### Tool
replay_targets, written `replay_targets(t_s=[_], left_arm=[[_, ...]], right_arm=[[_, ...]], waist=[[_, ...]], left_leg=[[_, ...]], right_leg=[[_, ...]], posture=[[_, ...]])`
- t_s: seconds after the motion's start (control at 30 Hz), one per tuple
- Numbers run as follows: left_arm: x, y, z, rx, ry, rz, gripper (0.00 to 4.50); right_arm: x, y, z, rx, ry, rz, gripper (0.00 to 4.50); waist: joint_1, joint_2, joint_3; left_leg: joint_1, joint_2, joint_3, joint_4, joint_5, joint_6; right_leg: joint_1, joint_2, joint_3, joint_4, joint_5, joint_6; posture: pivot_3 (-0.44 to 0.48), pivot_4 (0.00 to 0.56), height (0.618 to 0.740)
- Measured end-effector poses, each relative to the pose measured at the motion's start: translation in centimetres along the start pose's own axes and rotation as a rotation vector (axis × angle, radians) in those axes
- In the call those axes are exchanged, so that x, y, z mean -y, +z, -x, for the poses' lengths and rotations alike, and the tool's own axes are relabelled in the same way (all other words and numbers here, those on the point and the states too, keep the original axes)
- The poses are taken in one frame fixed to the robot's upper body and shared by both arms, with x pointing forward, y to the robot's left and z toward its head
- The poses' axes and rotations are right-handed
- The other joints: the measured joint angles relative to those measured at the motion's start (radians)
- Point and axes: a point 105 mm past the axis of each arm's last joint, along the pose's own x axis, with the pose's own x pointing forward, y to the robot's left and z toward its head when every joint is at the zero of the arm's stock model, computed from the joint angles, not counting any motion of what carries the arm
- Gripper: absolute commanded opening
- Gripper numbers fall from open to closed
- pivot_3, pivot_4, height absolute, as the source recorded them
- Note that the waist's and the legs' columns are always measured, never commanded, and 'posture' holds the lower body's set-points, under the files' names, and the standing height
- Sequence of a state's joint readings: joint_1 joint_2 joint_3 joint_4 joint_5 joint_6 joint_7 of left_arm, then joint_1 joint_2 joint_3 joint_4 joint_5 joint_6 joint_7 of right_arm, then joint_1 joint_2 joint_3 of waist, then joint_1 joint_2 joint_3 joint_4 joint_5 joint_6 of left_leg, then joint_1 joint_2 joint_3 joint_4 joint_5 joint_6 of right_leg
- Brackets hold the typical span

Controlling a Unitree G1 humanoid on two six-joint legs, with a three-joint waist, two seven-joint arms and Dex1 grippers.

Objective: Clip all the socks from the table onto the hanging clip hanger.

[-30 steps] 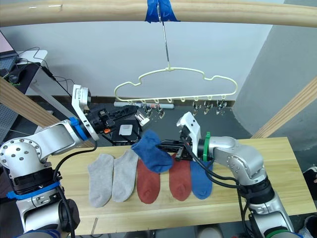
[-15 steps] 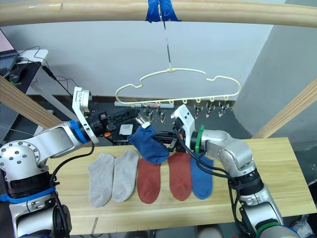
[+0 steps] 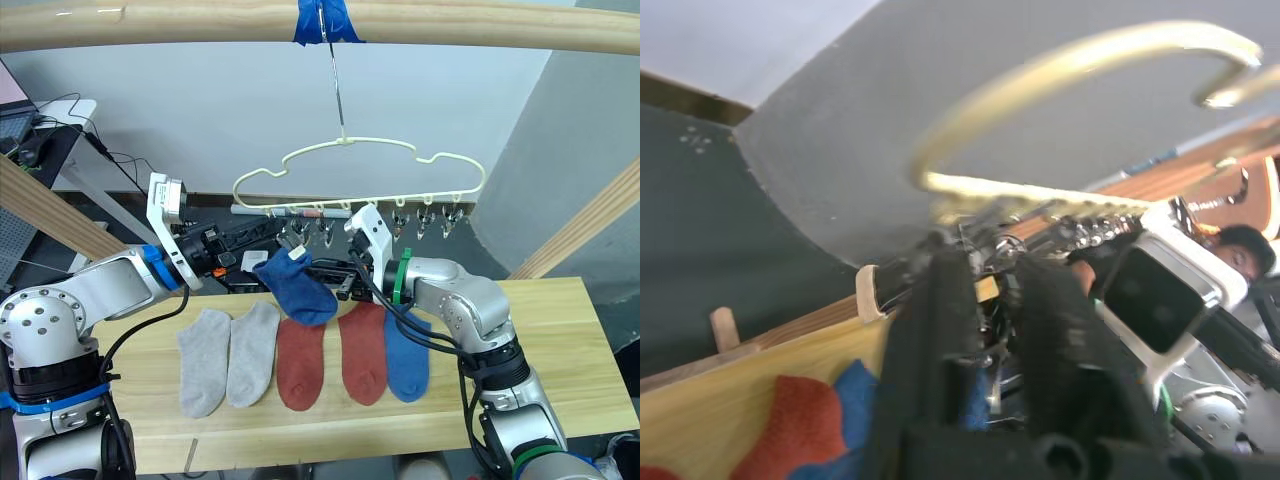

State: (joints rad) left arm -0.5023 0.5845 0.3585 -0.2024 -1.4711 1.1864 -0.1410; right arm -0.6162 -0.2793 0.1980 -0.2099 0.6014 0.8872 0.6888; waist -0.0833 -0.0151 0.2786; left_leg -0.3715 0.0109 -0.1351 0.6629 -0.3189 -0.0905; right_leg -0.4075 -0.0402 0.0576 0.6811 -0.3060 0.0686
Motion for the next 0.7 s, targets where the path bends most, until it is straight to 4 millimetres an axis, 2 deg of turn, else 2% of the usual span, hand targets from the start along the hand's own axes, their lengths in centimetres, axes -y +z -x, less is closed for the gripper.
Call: replay_targets(t_s=[0.27, 0.3, 0.33, 0.37, 0.4, 0.5, 0.6, 0.7], left_arm=[[-0.3, 0.0, 0.8, -0.01, 0.024, -0.028, 4.26], [-0.2, -0.1, 1.1, -0.021, 0.037, -0.052, 4.48], [-0.3, -0.2, 1.4, -0.034, 0.053, -0.075, 4.48], [-0.3, -0.5, 1.8, -0.05, 0.069, -0.097, 4.5], [-0.5, -0.7, 2.0, -0.061, 0.085, -0.108, 4.5], [-1.1, -1.6, 2.7, -0.079, 0.144, -0.154, 4.5], [-1.8, -1.2, 3.2, -0.049, 0.216, -0.231, 4.5], [-2.3, -0.7, 3.4, -0.013, 0.265, -0.303, 4.5]], right_arm=[[0.6, -0.1, -0.2, 0.005, -0.035, 0.01, 0.0], [0.5, 0.0, -0.3, 0.01, -0.035, 0.011, 0.0], [0.5, 0.0, -0.5, 0.013, -0.035, 0.012, 0.0], [0.5, 0.0, -0.6, 0.013, -0.037, 0.015, 0.48], [0.5, 0.0, -0.6, 0.014, -0.039, 0.015, 0.7], [0.6, -0.2, -1.0, 0.014, -0.046, 0.014, 1.77], [0.5, -0.2, -1.2, 0.016, -0.041, 0.021, 2.82], [1.0, -0.7, -0.6, -0.003, -0.07, 0.035, 3.94]], waist=[[0.0, 0.0, 0.0], [-0.001, 0.0, 0.0], [-0.002, 0.0, 0.0], [-0.003, 0.0, 0.0], [-0.003, 0.0, 0.0], [0.0, 0.0, 0.0], [0.001, 0.0, 0.0], [0.009, 0.0, 0.0]], left_leg=[[-0.002, 0.0, 0.0, 0.0, 0.0, 0.0], [-0.002, 0.0, 0.0, 0.0, 0.0, 0.0], [-0.003, 0.0, 0.0, 0.0, 0.0, 0.0], [-0.003, 0.0, 0.0, -0.001, 0.0, 0.0], [-0.003, 0.0, 0.0, -0.001, 0.0, 0.0], [-0.005, 0.0, 0.0, 0.0, 0.0, 0.0], [-0.01, 0.0, 0.0, 0.0, 0.002, -0.003], [-0.011, 0.0, 0.0, 0.0, 0.002, -0.003]], right_leg=[[-0.002, 0.0, 0.0, 0.0, 0.0, 0.0], [-0.003, 0.0, 0.001, 0.0, 0.0, 0.0], [-0.004, 0.0, 0.001, 0.001, 0.0, 0.0], [-0.004, 0.0, 0.001, 0.0, 0.0, 0.0], [-0.005, 0.0, 0.001, 0.0, 0.0, 0.0], [-0.007, 0.0, 0.001, 0.0, 0.0, 0.0], [-0.012, 0.0, 0.001, 0.001, 0.001, -0.001], [-0.012, 0.0, 0.001, 0.001, 0.001, -0.001]], posture=[[-0.035, 0.286, 0.74], [-0.03, 0.285, 0.74], [-0.03, 0.285, 0.74], [-0.026, 0.283, 0.74], [-0.022, 0.283, 0.74], [-0.012, 0.279, 0.74], [-0.002, 0.278, 0.74], [-0.002, 0.278, 0.74]])
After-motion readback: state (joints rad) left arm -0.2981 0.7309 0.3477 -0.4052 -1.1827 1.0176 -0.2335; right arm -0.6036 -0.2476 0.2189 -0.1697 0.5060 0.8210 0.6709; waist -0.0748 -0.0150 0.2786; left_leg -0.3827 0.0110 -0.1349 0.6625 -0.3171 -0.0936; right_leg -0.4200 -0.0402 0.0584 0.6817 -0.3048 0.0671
